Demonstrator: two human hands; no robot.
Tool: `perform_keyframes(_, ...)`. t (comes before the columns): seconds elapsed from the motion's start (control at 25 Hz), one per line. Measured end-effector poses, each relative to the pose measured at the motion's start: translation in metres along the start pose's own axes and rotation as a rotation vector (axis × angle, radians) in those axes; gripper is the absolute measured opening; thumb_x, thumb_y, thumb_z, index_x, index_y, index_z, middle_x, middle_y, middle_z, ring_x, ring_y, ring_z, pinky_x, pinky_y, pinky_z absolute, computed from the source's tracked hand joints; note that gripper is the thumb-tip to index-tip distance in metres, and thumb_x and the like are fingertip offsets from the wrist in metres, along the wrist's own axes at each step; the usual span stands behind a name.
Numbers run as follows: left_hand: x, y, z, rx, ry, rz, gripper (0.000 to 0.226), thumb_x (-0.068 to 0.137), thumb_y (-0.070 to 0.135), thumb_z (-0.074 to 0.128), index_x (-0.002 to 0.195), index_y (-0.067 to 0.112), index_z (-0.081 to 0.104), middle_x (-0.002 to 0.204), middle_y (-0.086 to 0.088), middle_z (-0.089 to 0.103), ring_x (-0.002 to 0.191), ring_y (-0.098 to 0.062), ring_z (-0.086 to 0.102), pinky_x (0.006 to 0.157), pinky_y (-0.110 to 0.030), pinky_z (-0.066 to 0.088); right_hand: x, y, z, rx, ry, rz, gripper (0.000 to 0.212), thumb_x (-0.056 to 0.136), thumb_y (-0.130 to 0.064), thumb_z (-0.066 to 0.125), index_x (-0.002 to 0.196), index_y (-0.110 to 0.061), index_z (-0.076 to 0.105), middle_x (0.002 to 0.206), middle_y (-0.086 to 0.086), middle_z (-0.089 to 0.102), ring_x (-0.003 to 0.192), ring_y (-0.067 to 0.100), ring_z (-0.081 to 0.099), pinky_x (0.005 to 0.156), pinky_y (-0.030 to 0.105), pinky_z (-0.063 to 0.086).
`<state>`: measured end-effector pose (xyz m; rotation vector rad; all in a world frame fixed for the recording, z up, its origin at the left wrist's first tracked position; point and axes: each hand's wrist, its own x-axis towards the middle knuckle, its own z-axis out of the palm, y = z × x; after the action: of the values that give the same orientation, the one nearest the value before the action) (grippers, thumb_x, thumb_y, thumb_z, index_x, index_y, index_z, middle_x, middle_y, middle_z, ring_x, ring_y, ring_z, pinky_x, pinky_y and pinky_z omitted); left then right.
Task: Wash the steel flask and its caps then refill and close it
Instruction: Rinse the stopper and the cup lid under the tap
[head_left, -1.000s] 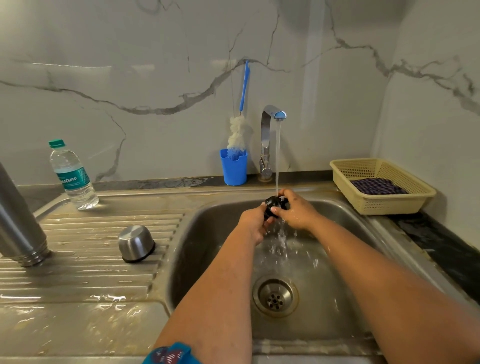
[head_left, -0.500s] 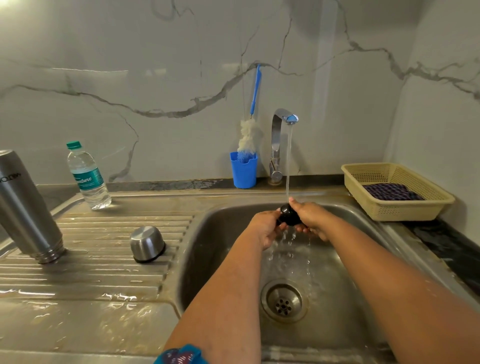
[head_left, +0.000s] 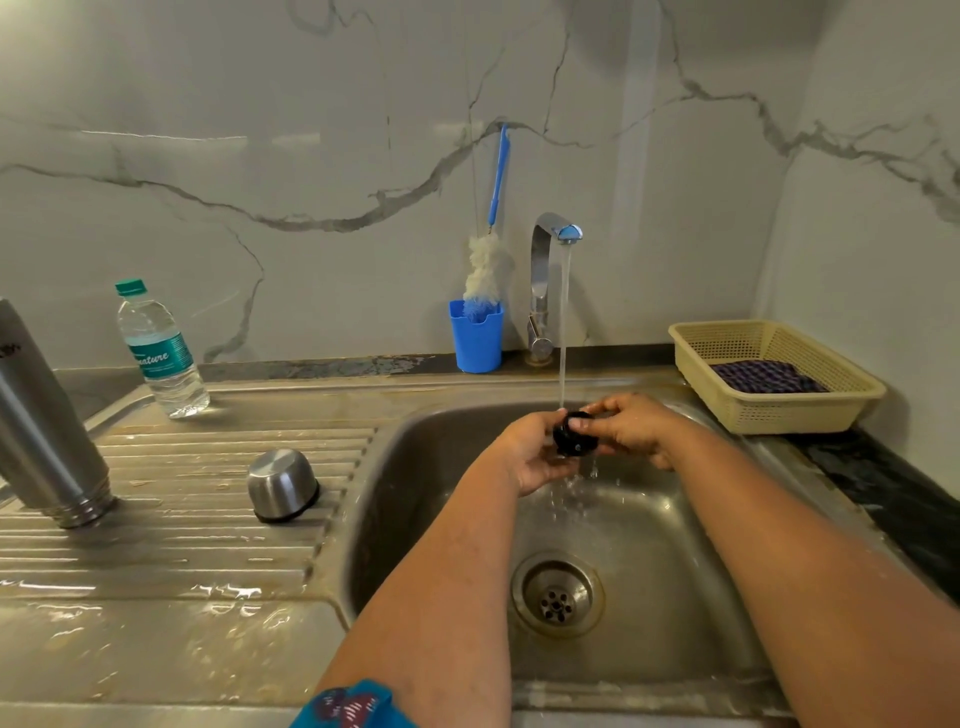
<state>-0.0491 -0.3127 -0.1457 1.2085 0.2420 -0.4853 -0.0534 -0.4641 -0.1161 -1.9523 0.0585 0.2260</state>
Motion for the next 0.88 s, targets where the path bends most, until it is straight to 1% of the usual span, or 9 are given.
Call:
perform_keyframes(0.16,0.001,-0.002,-0.005,0.091,-0.011,-0.05,0.037,0.1,0.026,0.058,0.13,0.003,0.056,0.116,-0.02,0.06,0.096,-0.032,0.066,0.057,-0.021,0.059,-0.003,0.0,-0.001,-0.053,0.001,0.056,0.025,0.09,-0.033,0.064,0.104,-0.012,0.068,0.09,0.01,0.068,0.068,0.014,0.064,0.051,0.018,0.052)
perform_keyframes(0.24,-0.001,-0.004,-0.005,0.148,-0.032,-0.097,0.046,0.1,0.034,0.057,0.133,0.004,0.054,0.113,-0.019,0.06,0.078,-0.024,0.067,0.05,-0.016,0.054,-0.001,0.001,-0.001,-0.135,0.025,0.09,0.028,0.093,-0.034,0.061,0.097,-0.008,0.068,0.084,0.011,0.066,0.061,0.014,0.061,0.043,0.017,0.046)
perform_keyframes(0.32,-0.004,-0.003,-0.004,0.234,-0.094,-0.141,0.049,0.1,0.04,0.055,0.132,0.003,0.054,0.105,-0.018,0.062,0.061,-0.014,0.064,0.047,-0.012,0.05,0.004,0.002,0.0,-0.159,0.061,0.123,0.029,0.093,-0.032,0.062,0.096,-0.003,0.066,0.084,0.015,0.066,0.062,0.018,0.061,0.045,0.02,0.048)
perform_keyframes(0.4,-0.011,-0.001,0.001,0.342,-0.123,-0.16,0.044,0.098,0.045,0.056,0.12,0.008,0.058,0.091,-0.013,0.064,0.049,-0.006,0.055,0.043,-0.01,0.044,0.006,0.003,0.001,-0.123,0.069,0.209,0.023,0.094,-0.025,0.061,0.096,-0.001,0.064,0.079,0.016,0.066,0.062,0.02,0.063,0.045,0.022,0.05)
perform_keyframes(0.48,-0.017,0.003,0.005,0.448,-0.035,-0.125,0.04,0.093,0.053,0.06,0.105,0.014,0.06,0.072,-0.003,0.06,0.043,-0.003,0.043,0.038,-0.01,0.032,0.005,0.004,0.003,-0.039,-0.003,0.335,0.02,0.099,-0.014,0.049,0.091,0.001,0.058,0.065,0.015,0.065,0.052,0.018,0.064,0.041,0.019,0.049)
perform_keyframes(0.6,-0.014,0.008,-0.003,0.497,0.138,-0.049,0.041,0.086,0.057,0.064,0.094,0.017,0.061,0.061,0.003,0.05,0.046,-0.004,0.037,0.043,-0.014,0.027,0.006,0.007,0.01,0.131,-0.118,0.412,0.026,0.102,-0.007,0.039,0.09,0.007,0.057,0.06,0.016,0.067,0.045,0.016,0.065,0.043,0.019,0.052)
perform_keyframes(0.64,-0.015,0.009,-0.009,0.546,0.181,-0.036,0.041,0.085,0.057,0.063,0.092,0.016,0.064,0.064,0.002,0.053,0.05,-0.005,0.043,0.048,-0.016,0.033,0.007,0.008,0.014,0.13,-0.135,0.416,0.025,0.102,-0.007,0.04,0.09,0.006,0.059,0.063,0.016,0.067,0.049,0.016,0.066,0.047,0.02,0.053)
perform_keyframes(0.76,-0.007,0.008,-0.03,0.989,0.391,0.077,0.04,0.085,0.051,0.063,0.093,0.012,0.067,0.087,-0.004,0.067,0.082,-0.018,0.064,0.073,-0.029,0.048,0.007,0.016,0.022,-0.05,-0.091,0.367,0.015,0.1,-0.007,0.047,0.1,-0.001,0.06,0.077,0.016,0.064,0.065,0.019,0.065,0.054,0.023,0.055)
perform_keyframes(0.88,-0.005,0.008,-0.035,0.998,0.427,0.144,0.042,0.084,0.048,0.069,0.098,0.009,0.062,0.091,-0.007,0.064,0.084,-0.019,0.061,0.077,-0.032,0.051,0.009,0.02,0.019,-0.04,-0.056,0.297,0.015,0.097,-0.008,0.052,0.106,-0.004,0.063,0.089,0.016,0.067,0.071,0.018,0.065,0.065,0.026,0.056)
